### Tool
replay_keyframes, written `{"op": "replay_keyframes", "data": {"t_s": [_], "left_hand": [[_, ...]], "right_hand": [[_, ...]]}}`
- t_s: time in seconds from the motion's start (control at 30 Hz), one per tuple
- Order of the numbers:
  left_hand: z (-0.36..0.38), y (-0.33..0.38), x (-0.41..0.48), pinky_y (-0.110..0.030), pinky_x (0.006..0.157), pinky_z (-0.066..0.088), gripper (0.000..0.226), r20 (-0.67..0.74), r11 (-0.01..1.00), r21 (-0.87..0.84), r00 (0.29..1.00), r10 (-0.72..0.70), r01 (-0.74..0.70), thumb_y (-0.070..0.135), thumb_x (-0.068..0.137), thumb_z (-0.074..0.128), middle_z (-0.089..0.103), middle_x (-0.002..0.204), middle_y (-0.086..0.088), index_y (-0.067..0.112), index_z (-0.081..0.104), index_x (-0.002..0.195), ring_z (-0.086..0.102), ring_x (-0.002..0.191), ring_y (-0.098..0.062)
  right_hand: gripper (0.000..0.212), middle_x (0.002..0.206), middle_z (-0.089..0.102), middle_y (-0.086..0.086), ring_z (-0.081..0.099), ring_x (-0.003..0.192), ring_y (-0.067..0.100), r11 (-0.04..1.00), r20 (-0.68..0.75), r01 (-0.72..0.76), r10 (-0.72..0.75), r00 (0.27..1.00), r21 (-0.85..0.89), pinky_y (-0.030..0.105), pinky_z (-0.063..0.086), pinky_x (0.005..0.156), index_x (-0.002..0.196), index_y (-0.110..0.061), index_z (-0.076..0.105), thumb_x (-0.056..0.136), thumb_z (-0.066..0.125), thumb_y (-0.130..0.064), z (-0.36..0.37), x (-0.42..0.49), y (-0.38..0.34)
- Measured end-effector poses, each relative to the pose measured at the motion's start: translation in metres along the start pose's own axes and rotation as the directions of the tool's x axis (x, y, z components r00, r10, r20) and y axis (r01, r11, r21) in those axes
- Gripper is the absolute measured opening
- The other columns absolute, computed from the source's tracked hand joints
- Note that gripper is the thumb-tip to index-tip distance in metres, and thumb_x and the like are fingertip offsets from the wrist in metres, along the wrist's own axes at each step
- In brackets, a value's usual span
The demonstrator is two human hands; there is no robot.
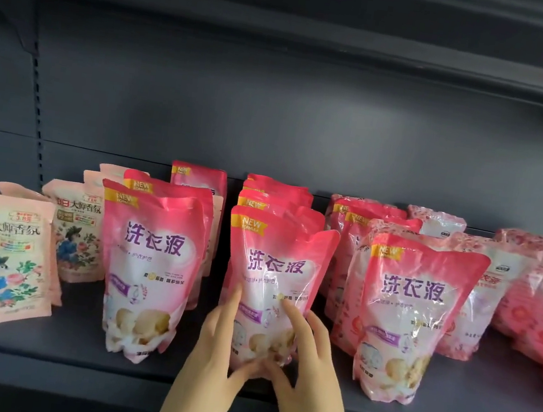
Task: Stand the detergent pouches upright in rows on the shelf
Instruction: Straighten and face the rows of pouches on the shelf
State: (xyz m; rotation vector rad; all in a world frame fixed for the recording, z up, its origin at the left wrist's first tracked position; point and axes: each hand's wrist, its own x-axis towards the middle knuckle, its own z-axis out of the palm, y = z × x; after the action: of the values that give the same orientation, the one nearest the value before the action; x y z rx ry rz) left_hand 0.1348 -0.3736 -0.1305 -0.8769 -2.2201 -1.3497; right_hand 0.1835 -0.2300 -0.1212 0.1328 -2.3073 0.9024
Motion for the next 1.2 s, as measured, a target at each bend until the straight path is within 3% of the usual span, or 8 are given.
{"op": "replay_keyframes", "data": {"t_s": [0.23,0.4,0.5,0.6,0.73,0.9,1.0,1.2], "left_hand": [[0.0,-0.005,0.015,0.007,0.096,0.015,0.108,0.013,0.986,0.157,0.998,0.054,-0.055,0.019,0.081,0.074,0.015,0.155,0.003,0.035,-0.011,0.145,0.007,0.129,0.022],[-0.01,-0.002,0.01,-0.009,0.091,0.037,0.104,0.011,0.954,0.298,0.999,0.032,-0.034,0.036,0.079,0.074,0.035,0.15,-0.002,0.036,-0.005,0.145,0.039,0.124,0.003],[-0.02,0.005,0.012,-0.014,0.062,0.049,0.097,0.018,0.897,0.441,1.0,0.006,-0.013,0.035,0.079,0.073,0.061,0.124,0.0,0.035,0.003,0.146,0.066,0.091,-0.004],[-0.028,0.014,0.017,-0.015,0.048,0.043,0.088,0.089,0.776,0.63,0.995,-0.043,-0.023,0.044,0.08,0.068,0.067,0.097,0.006,0.027,0.017,0.15,0.061,0.065,-0.002],[-0.046,0.031,0.025,-0.015,0.034,0.018,0.072,0.136,0.651,0.735,0.982,0.134,-0.191,0.035,0.037,0.094,0.053,0.047,0.003,0.011,0.07,0.1,0.048,0.03,-0.015],[-0.055,0.074,0.043,-0.021,0.046,0.036,0.037,0.272,0.565,0.778,0.958,0.095,-0.276,0.062,0.087,0.046,0.063,0.094,0.013,0.038,0.046,0.115,0.062,0.077,-0.006],[-0.064,0.105,0.065,-0.017,0.065,0.046,0.043,0.448,0.712,0.626,0.894,0.004,-0.317,0.072,0.079,0.038,0.059,0.101,0.025,0.048,0.044,0.115,0.056,0.081,0.007],[-0.04,0.195,0.11,-0.023,0.067,0.045,0.033,0.509,0.648,0.6,0.849,0.144,-0.47,0.071,0.075,0.043,0.058,0.092,0.027,0.056,0.045,0.104,0.052,0.083,0.007]], "right_hand": [[0.092,0.144,0.025,-0.019,0.052,0.088,-0.004,0.998,0.009,0.012,-0.011,1.0,-0.069,0.019,0.052,0.07,0.129,-0.073,0.01,0.084,0.07,-0.018,0.009,0.015,0.0],[0.068,0.14,0.028,-0.021,0.053,0.093,-0.001,0.977,0.061,0.021,-0.008,0.998,-0.212,0.019,0.052,0.062,0.125,-0.055,0.02,0.083,0.068,-0.029,0.0,0.011,0.001],[0.059,0.127,0.038,-0.018,0.055,0.094,0.005,0.936,0.129,0.03,0.017,0.991,-0.35,0.02,0.048,0.059,0.128,-0.047,0.021,0.085,0.06,-0.036,-0.008,0.012,-0.002],[0.053,0.113,0.046,-0.012,0.056,0.087,0.012,0.889,0.18,0.06,0.025,0.983,-0.454,0.023,0.044,0.057,0.127,-0.043,0.022,0.087,0.056,-0.039,-0.018,0.018,-0.011],[0.041,0.097,0.053,-0.007,0.057,0.079,0.019,0.849,0.257,0.138,-0.003,0.966,-0.51,0.027,0.04,0.055,0.123,-0.038,0.027,0.09,0.052,-0.04,-0.038,0.027,-0.024],[0.025,0.095,0.062,-0.003,0.061,0.082,0.023,0.825,0.427,0.301,-0.081,0.901,-0.478,0.03,0.045,0.063,0.107,-0.024,0.055,0.092,0.049,-0.043,-0.081,0.035,-0.033],[0.028,0.092,0.068,-0.007,0.063,0.081,0.016,0.844,0.494,0.323,-0.081,0.866,-0.428,0.029,0.051,0.069,0.103,-0.026,0.062,0.09,0.051,-0.048,-0.119,0.043,-0.039],[0.024,0.088,0.066,-0.015,0.061,0.078,0.004,0.868,0.55,0.316,-0.059,0.833,-0.384,0.027,0.053,0.074,0.096,-0.033,0.066,0.085,0.055,-0.052,-0.222,0.063,-0.027]]}}
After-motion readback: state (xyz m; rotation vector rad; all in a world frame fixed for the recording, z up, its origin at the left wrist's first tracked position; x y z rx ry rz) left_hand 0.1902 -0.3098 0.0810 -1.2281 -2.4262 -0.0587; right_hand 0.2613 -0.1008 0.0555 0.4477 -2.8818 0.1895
